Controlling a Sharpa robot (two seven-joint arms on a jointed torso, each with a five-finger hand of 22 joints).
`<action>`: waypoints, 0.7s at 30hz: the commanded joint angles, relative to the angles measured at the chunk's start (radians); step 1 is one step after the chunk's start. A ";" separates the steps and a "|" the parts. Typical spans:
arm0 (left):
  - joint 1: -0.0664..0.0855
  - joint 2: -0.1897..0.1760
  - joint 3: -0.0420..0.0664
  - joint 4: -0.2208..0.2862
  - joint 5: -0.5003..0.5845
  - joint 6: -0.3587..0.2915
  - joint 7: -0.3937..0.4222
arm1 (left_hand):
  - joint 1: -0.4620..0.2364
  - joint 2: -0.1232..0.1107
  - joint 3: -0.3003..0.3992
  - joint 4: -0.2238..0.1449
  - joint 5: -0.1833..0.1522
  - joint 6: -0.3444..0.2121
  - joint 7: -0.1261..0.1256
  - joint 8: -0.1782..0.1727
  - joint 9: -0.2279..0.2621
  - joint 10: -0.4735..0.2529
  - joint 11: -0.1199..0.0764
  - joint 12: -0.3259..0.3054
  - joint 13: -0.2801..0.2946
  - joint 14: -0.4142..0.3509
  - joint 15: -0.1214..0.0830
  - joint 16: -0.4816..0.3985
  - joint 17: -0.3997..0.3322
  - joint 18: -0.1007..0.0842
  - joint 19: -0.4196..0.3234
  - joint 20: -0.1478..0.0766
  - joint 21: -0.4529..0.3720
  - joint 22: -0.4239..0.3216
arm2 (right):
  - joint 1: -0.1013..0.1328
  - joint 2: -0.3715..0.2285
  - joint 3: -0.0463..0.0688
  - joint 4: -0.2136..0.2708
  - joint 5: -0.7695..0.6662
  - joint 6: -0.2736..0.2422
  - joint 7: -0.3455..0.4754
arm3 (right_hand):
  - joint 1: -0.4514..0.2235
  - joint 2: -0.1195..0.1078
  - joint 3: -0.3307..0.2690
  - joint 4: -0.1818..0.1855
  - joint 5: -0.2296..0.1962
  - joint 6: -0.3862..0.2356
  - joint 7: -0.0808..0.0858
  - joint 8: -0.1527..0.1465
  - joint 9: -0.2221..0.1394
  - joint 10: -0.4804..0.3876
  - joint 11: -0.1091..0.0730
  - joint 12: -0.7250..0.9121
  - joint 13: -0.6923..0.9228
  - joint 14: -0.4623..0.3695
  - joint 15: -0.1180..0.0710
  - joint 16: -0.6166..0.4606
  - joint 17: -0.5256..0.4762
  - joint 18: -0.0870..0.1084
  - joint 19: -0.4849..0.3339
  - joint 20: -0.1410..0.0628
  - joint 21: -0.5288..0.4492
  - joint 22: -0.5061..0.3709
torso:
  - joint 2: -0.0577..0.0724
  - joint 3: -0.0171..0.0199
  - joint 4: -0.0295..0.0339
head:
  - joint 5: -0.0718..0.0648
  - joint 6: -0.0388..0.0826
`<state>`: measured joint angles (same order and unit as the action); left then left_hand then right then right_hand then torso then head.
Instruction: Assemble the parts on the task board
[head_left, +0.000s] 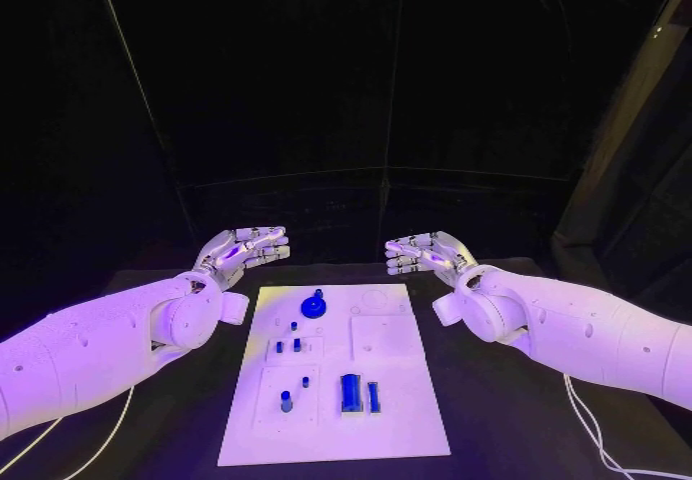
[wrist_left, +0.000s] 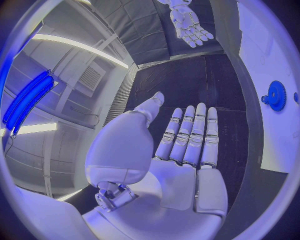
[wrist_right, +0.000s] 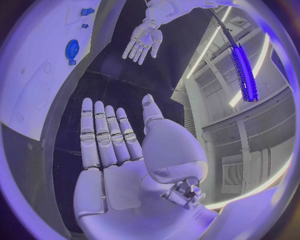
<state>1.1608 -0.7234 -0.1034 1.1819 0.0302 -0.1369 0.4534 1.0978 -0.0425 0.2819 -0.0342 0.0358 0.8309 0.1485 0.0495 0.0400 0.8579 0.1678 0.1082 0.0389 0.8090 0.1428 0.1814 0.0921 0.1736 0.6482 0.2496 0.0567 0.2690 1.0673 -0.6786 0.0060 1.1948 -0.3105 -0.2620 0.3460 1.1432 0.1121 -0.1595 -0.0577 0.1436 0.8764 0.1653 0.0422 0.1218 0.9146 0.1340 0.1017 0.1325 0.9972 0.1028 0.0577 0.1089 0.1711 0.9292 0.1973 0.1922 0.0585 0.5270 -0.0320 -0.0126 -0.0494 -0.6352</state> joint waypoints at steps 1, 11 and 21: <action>-0.003 -0.002 0.005 0.017 -0.004 -0.024 0.002 | -0.350 0.042 -0.090 0.034 -0.036 -0.265 -0.047 -0.049 -0.040 -0.273 -0.053 -0.034 -0.039 -0.258 -0.046 -0.058 -0.092 -0.057 -0.207 -0.079 -0.057 -0.086 | -0.001 -0.006 0.000 0.020 0.010 -0.031 0.005 | -0.376 -0.037 0.053 0.058 -0.047 -0.288 -0.054 -0.042 -0.040 -0.300 -0.044 -0.102 -0.044 -0.327 -0.103 -0.058 -0.036 -0.051 -0.305 -0.065 -0.063 -0.058 | 0.006 0.0087 0.0031 | 0.014 0.008; -0.043 -0.022 0.041 0.153 -0.014 -0.247 0.026 | -0.602 0.042 -0.155 0.034 -0.036 -0.456 -0.149 -0.049 -0.040 -0.471 -0.092 -0.108 -0.039 -0.444 -0.143 -0.099 -0.092 -0.087 -0.356 -0.137 -0.057 -0.148 | -0.008 -0.051 -0.003 0.186 0.151 -0.254 0.084 | -0.630 -0.112 0.087 0.058 -0.144 -0.483 -0.091 -0.042 -0.122 -0.505 -0.134 -0.102 -0.132 -0.550 -0.103 -0.058 -0.109 -0.085 -0.513 -0.109 -0.106 -0.058 | 0.017 0.0320 0.0126 | 0.049 0.035; -0.093 -0.047 0.087 0.326 -0.026 -0.531 0.056 | -0.761 0.042 -0.195 0.034 -0.036 -0.576 -0.149 -0.049 -0.040 -0.595 -0.168 -0.108 -0.039 -0.561 -0.143 -0.181 -0.092 -0.174 -0.450 -0.173 -0.057 -0.186 | -0.016 -0.094 -0.006 0.349 0.288 -0.473 0.162 | -0.795 -0.112 0.160 0.058 -0.144 -0.610 -0.165 -0.042 -0.122 -0.637 -0.134 -0.102 -0.132 -0.694 -0.103 -0.058 -0.109 -0.171 -0.646 -0.197 -0.192 -0.058 | 0.017 0.0320 0.0126 | 0.049 0.035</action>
<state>1.0685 -0.7690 -0.0184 1.4968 0.0212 -0.5152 0.4708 0.4494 -0.0012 0.1169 0.0012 0.0076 0.3396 0.0170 0.0079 0.0024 0.3506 0.0284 0.0073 0.0021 0.3309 0.0149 0.0382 0.0036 0.0757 0.2649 0.1018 0.0080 0.1101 1.0499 -0.7709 0.0000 1.5337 -0.1031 -0.6111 0.4438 0.4645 0.0053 -0.0263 -0.0014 0.0179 0.3555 0.0251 0.0076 0.0071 0.3719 0.0106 0.0072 0.0102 0.4052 0.0033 0.0076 0.0049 0.0611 0.3770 0.0503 0.0468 0.0027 0.5439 -0.0005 -0.0003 -0.0001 -0.6000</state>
